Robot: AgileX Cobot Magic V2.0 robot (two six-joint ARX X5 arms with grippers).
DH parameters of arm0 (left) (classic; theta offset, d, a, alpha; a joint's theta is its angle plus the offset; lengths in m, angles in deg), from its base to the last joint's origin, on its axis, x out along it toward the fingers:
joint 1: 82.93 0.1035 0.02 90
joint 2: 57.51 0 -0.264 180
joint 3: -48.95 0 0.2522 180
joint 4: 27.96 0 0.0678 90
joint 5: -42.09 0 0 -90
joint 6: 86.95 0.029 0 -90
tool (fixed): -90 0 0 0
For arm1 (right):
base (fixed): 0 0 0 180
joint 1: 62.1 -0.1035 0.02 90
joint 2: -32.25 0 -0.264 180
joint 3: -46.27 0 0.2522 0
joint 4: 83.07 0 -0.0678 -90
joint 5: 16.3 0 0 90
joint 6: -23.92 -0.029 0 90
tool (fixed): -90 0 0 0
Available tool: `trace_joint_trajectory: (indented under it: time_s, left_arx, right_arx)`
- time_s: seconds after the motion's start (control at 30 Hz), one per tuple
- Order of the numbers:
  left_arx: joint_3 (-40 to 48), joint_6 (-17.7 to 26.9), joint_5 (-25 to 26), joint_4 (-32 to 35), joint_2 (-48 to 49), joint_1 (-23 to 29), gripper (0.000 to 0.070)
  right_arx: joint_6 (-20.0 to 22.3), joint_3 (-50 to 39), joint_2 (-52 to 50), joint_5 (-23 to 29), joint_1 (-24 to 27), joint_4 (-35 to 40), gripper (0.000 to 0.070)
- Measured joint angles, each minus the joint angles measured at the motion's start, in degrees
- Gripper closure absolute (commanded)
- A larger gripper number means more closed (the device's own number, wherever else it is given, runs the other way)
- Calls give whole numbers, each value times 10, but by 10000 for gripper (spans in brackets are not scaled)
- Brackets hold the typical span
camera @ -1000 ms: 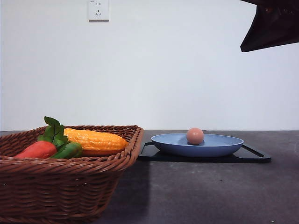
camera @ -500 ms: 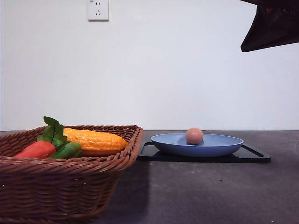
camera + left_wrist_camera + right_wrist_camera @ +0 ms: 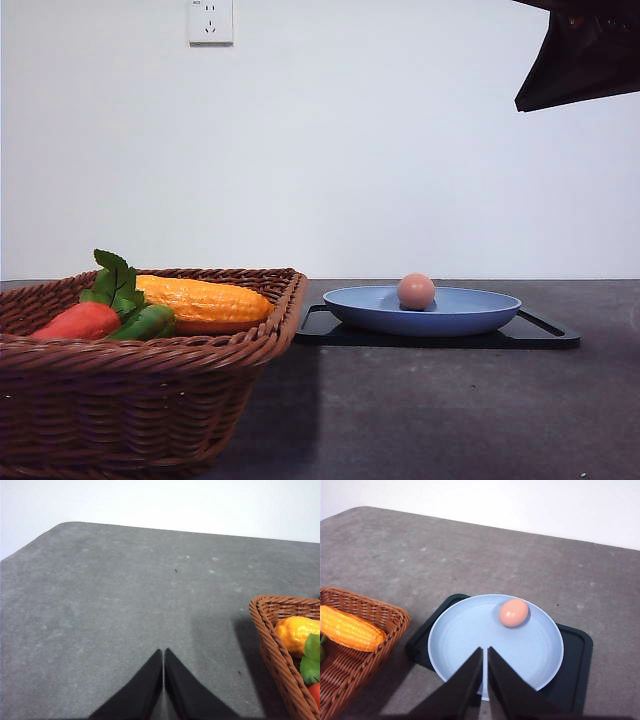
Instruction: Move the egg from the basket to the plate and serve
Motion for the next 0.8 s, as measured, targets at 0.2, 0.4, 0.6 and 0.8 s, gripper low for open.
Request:
trace_joint_trajectory:
  time_s: [0.2,0.4,0.6,0.8]
  left_arx:
    - [0,0,0,0,0,0,700]
    - [0,0,0,0,0,0,700]
    - [0,0,0,0,0,0,700]
    - [0,0,0,0,0,0,700]
  right_arx:
    - [0,0,0,0,0,0,700]
    - [0,0,0,0,0,0,700]
    - [8,0,-14,7,3,-13,700]
    - [68,-24,-120,10,57,-20,700]
